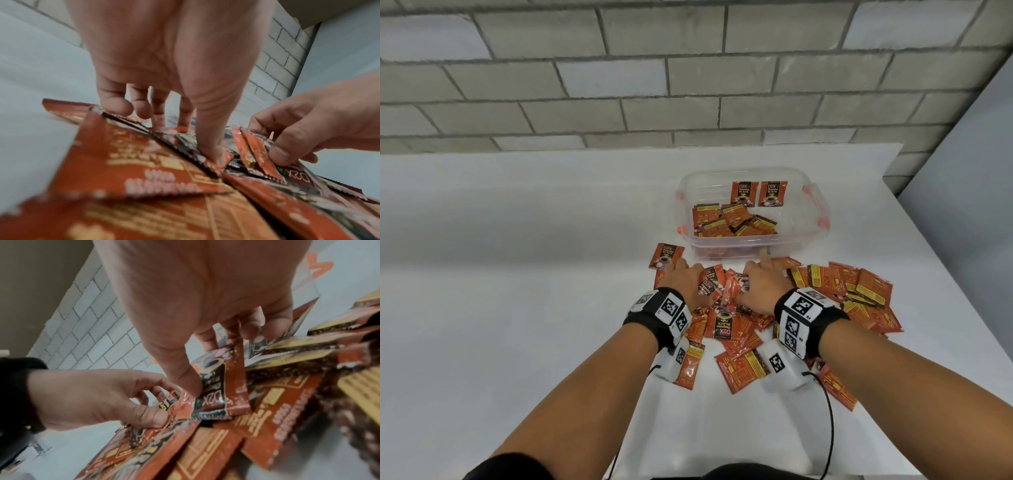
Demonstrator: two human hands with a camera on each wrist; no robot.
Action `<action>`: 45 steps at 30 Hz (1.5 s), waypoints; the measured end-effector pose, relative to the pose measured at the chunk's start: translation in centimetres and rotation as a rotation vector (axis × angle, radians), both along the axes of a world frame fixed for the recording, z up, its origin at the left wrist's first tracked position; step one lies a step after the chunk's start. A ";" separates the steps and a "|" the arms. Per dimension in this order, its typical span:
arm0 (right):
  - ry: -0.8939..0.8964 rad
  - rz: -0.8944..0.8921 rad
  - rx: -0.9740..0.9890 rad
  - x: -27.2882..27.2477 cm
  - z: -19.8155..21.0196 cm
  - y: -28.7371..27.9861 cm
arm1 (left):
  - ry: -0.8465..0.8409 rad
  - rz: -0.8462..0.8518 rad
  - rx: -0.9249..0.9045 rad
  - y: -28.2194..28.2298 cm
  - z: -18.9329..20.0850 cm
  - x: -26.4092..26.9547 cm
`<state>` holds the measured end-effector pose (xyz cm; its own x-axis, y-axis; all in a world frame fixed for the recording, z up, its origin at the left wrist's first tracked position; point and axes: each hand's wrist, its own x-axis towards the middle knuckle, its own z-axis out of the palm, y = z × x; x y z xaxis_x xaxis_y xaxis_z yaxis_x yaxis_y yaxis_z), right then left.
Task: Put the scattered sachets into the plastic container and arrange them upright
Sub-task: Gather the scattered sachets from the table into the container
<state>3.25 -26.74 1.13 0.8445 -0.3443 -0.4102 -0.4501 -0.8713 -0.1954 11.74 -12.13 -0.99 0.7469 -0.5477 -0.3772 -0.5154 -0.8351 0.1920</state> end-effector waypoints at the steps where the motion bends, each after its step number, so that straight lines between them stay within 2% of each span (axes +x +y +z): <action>1: -0.017 -0.002 0.013 -0.1 0.1 -0.1 | -0.008 -0.006 -0.014 -0.1 0.0 0.0; 7: -0.059 -0.041 0.251 -0.9 2.1 -0.9 | 0.036 -0.001 -0.077 -0.4 -0.3 0.3; 10: 0.013 0.072 0.372 -1.9 2.8 0.0 | 0.018 -0.024 -0.069 -0.6 -0.2 0.2; 15: 0.139 0.327 0.236 -2.6 1.2 2.1 | -0.001 -0.052 -0.024 -0.9 0.2 0.0; 20: 0.137 0.360 0.174 -2.8 0.7 2.5 | -0.020 0.001 -0.024 -0.8 0.3 -0.3; 24: 0.109 0.376 0.128 -3.1 0.5 2.5 | 0.013 0.108 -0.182 0.0 0.3 -0.7; 27: 0.103 0.408 0.099 -3.4 0.4 2.5 | 0.159 0.274 -0.368 1.6 0.7 -0.4; 30: 0.129 0.410 0.099 -3.5 0.5 2.6 | 0.201 0.427 -0.439 3.5 1.4 0.4; 36: 0.082 0.408 0.071 -3.4 0.6 3.0 | 0.113 0.453 -0.199 3.6 0.2 1.8; 45: 0.069 0.372 0.239 -3.8 1.4 3.4 | 0.028 0.419 0.025 1.9 -0.3 2.8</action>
<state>-0.57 -23.33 2.57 0.8608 0.0889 -0.5011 -0.1338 -0.9104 -0.3914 14.53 -10.26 -1.31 0.8925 -0.1892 -0.4095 -0.1253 -0.9760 0.1780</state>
